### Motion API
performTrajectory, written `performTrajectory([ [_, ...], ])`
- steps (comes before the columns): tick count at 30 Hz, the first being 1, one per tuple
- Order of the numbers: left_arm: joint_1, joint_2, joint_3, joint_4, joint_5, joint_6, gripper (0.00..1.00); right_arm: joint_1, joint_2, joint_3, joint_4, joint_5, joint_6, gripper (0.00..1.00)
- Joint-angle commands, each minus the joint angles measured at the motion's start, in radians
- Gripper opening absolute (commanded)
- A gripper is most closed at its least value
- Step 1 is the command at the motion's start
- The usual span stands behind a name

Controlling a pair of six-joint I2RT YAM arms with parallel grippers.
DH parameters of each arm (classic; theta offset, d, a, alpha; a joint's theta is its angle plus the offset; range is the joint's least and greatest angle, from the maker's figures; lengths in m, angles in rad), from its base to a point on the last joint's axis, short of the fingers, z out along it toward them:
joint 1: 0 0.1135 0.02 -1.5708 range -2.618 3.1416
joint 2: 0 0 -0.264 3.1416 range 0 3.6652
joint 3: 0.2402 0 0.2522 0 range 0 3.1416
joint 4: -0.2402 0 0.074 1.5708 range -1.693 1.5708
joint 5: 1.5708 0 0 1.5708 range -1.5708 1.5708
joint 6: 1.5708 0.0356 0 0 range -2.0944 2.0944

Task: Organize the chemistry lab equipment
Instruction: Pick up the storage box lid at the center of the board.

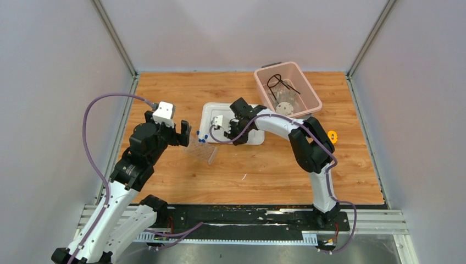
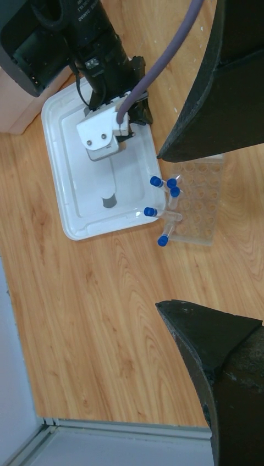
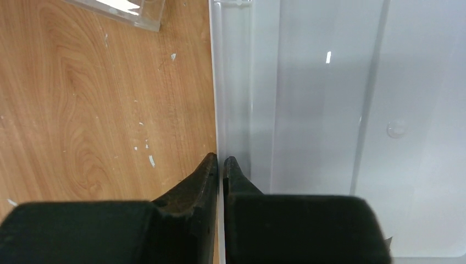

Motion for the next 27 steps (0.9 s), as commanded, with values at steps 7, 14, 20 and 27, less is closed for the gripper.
performTrajectory([
  [7,0.003,-0.001,-0.010,0.062,0.098,-0.070,1.00,-0.107,-0.169,0.031,-0.026,-0.337,0.237,0.00],
  [14,0.003,0.019,-0.075,0.223,0.313,-0.409,1.00,-0.168,-0.198,0.014,-0.018,-0.564,0.376,0.00],
  [20,0.003,0.070,-0.276,0.572,0.418,-0.887,1.00,-0.202,-0.197,-0.002,0.009,-0.639,0.423,0.00],
  [27,-0.039,0.220,-0.301,0.663,0.290,-1.141,0.99,-0.222,-0.182,-0.015,0.034,-0.715,0.471,0.00],
])
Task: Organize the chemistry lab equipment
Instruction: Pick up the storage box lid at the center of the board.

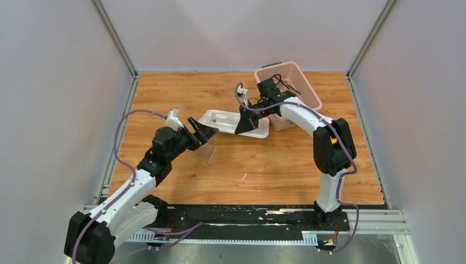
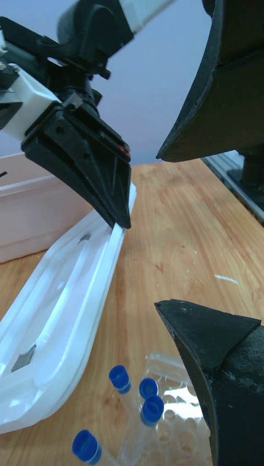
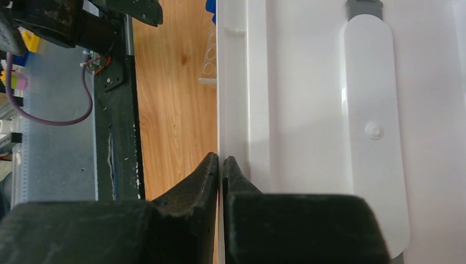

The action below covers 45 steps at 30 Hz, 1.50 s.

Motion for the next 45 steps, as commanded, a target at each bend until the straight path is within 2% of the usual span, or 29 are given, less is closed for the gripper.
performTrajectory([
  [1,-0.045,0.058,0.021,0.147,-0.106,-0.240,0.99,-0.007,-0.015,-0.011,0.047,-0.114,0.058,0.00],
  [4,-0.085,0.124,0.062,0.104,-0.206,-0.292,0.97,-0.006,-0.015,-0.015,0.057,-0.133,0.072,0.00],
  [9,-0.117,0.262,0.171,-0.031,-0.306,-0.350,0.86,-0.008,-0.014,-0.020,0.067,-0.141,0.079,0.00],
  [15,-0.126,0.382,0.256,-0.067,-0.355,-0.391,0.72,-0.007,-0.008,-0.028,0.077,-0.139,0.082,0.00],
  [18,-0.130,0.425,0.291,-0.130,-0.394,-0.414,0.71,-0.007,-0.006,-0.032,0.083,-0.140,0.085,0.00],
  [23,-0.138,0.484,0.319,-0.139,-0.401,-0.441,0.70,-0.007,-0.005,-0.032,0.088,-0.144,0.086,0.00],
  [26,-0.144,0.520,0.344,-0.139,-0.397,-0.448,0.65,-0.008,-0.005,-0.036,0.097,-0.162,0.095,0.00],
  [29,-0.145,0.546,0.362,-0.139,-0.396,-0.449,0.51,-0.007,-0.007,-0.037,0.099,-0.174,0.096,0.00],
  [35,-0.145,0.534,0.371,-0.123,-0.425,-0.455,0.18,-0.005,-0.024,-0.029,0.065,-0.182,0.065,0.00],
  [38,-0.144,0.507,0.348,-0.099,-0.427,-0.473,0.09,0.000,-0.036,-0.029,0.047,-0.181,0.038,0.00],
  [41,-0.145,0.473,0.328,-0.065,-0.421,-0.461,0.05,0.009,-0.050,-0.029,0.026,-0.184,0.019,0.10],
  [45,-0.145,0.414,0.336,-0.044,-0.397,-0.349,0.01,0.021,-0.092,0.024,-0.109,-0.190,-0.123,0.36],
])
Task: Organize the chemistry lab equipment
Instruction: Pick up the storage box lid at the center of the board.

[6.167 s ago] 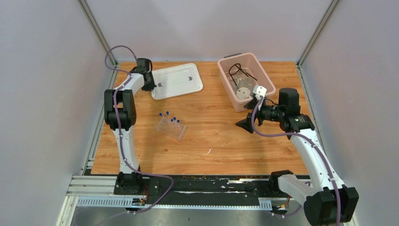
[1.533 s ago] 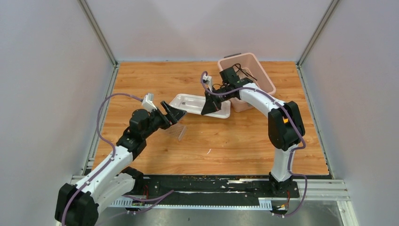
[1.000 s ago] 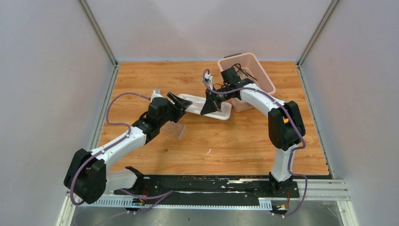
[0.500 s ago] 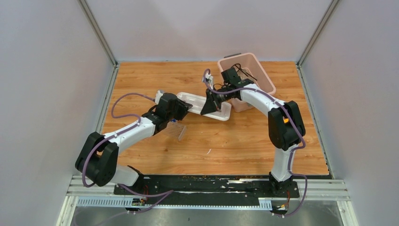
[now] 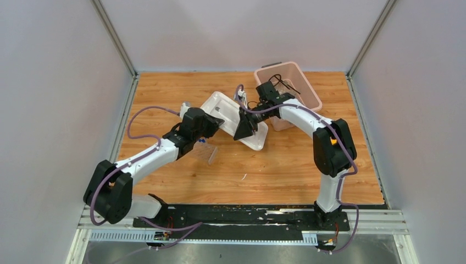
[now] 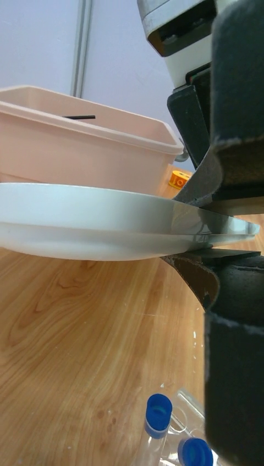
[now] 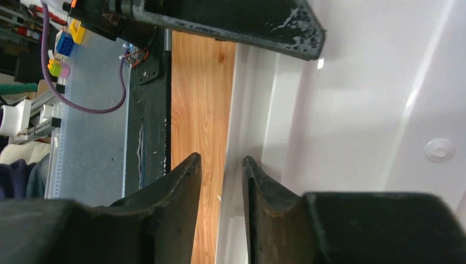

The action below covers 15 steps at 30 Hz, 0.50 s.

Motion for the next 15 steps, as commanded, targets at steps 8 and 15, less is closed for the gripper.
performTrajectory([
  [8,-0.001,-0.273,0.013,0.105,0.027,0.554,0.00,0.009,-0.307,0.093,-0.302,-0.012,-0.361,0.54],
  [15,0.000,-0.403,0.051,0.129,0.221,1.119,0.00,-0.069,-0.557,0.022,-0.220,0.013,-0.343,0.67],
])
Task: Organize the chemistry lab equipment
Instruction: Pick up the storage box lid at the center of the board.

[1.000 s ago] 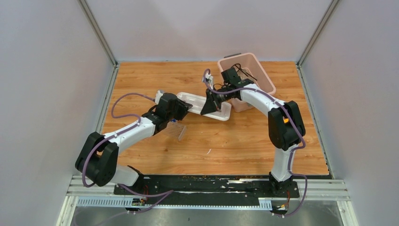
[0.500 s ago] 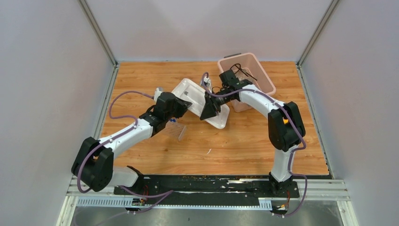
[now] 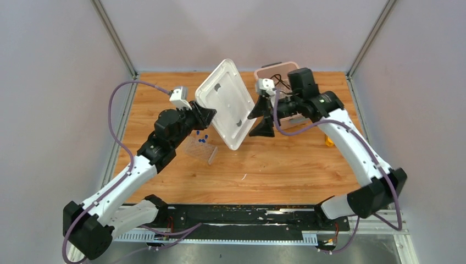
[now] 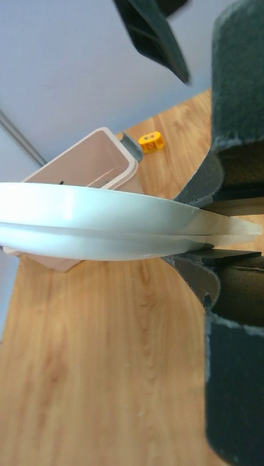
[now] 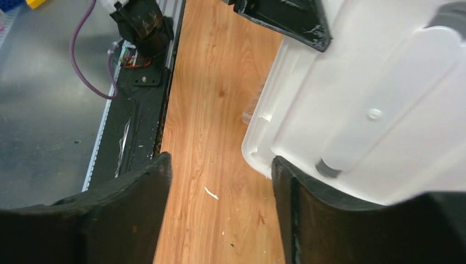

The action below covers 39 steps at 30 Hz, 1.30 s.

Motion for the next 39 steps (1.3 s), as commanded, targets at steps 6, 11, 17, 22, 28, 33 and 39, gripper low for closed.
performTrajectory([
  [6,-0.001,-0.079,0.110,0.075,0.389,0.798,0.00,-0.322,-0.270,-0.118,0.317,-0.241,0.258,0.80],
  [11,-0.003,-0.080,0.109,0.150,0.472,0.974,0.00,-0.436,-0.372,-0.247,0.606,-0.303,0.523,0.96],
  [17,-0.028,-0.121,0.059,0.258,0.478,1.154,0.00,-0.547,-0.415,-0.378,1.027,-0.326,1.082,1.00],
  [22,-0.100,-0.104,0.065,0.214,0.408,1.366,0.00,-0.562,-0.498,-0.504,1.208,-0.167,1.339,1.00],
  [28,-0.219,-0.070,0.038,0.221,0.215,1.688,0.00,-0.595,-0.536,-0.586,1.287,-0.058,1.592,0.99],
  [33,-0.295,-0.047,0.015,0.289,0.085,1.872,0.00,-0.605,-0.531,-0.608,1.234,-0.002,1.674,0.96],
  [39,-0.382,-0.049,-0.043,0.407,0.000,2.001,0.00,-0.605,-0.481,-0.690,1.221,0.067,1.730,0.93],
])
